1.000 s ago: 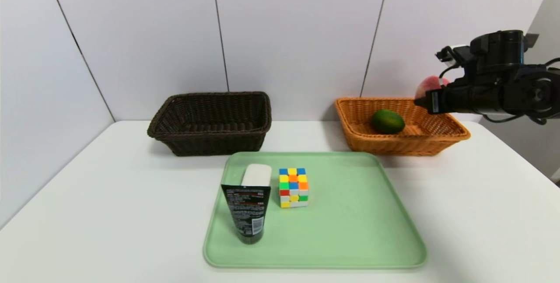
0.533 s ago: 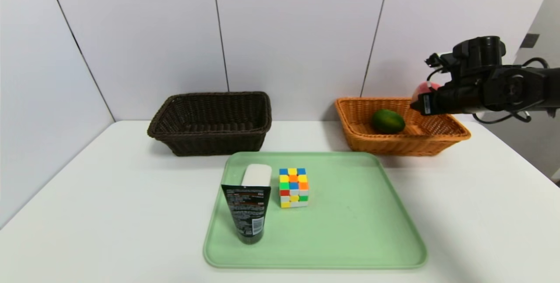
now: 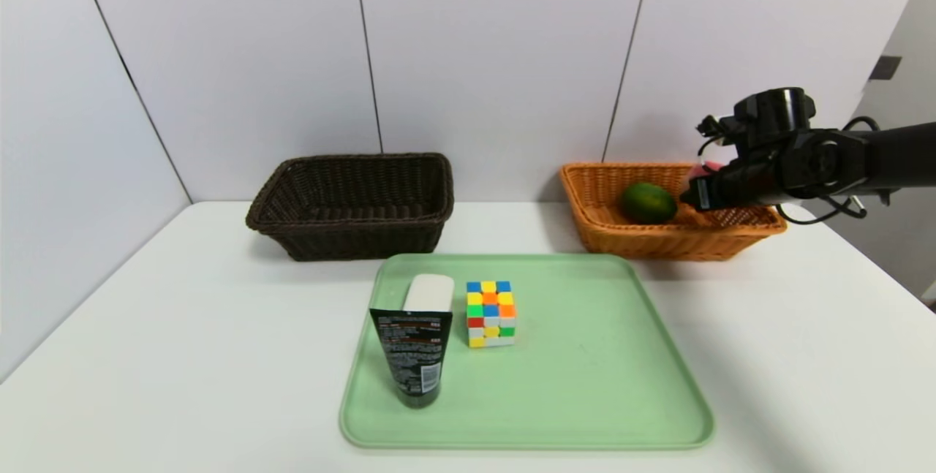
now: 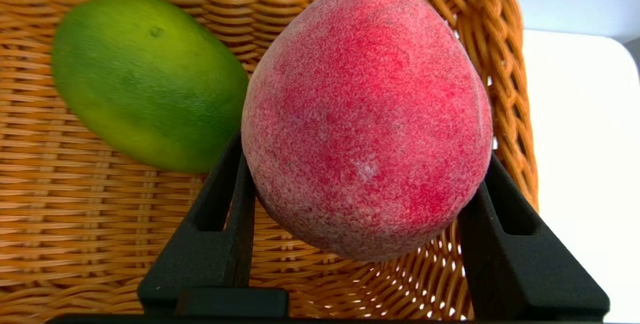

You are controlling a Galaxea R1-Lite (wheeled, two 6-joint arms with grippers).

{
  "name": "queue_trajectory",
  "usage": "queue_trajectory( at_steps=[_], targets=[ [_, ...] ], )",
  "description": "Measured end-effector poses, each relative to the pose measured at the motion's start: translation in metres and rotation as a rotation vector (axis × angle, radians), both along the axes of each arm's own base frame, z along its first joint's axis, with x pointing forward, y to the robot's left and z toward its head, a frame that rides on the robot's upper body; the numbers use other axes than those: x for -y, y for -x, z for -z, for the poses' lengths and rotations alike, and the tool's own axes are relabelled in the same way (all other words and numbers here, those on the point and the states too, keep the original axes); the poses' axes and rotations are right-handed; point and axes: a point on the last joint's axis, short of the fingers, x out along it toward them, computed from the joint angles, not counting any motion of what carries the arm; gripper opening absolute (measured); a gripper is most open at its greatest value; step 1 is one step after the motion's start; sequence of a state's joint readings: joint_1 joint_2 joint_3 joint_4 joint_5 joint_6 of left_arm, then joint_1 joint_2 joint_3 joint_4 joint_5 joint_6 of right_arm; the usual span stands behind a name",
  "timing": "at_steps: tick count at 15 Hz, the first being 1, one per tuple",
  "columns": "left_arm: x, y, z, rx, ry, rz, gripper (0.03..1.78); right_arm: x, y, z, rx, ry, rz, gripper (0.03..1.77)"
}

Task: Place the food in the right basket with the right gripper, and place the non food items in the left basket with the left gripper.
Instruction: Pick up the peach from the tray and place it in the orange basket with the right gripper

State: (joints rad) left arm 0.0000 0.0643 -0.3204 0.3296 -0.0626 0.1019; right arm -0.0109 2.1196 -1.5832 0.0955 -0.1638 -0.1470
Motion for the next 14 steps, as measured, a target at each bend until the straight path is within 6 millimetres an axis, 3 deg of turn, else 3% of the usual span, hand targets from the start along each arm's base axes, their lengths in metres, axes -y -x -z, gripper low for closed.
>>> queue_trajectory(
  at_steps=[14],
  targets=[
    [0.0, -0.002, 0.0, -0.011, 0.0, 0.0, 1.69, 0.001, -0.024, 0.016, 0.005, 0.02, 0.014, 1.1]
  ],
)
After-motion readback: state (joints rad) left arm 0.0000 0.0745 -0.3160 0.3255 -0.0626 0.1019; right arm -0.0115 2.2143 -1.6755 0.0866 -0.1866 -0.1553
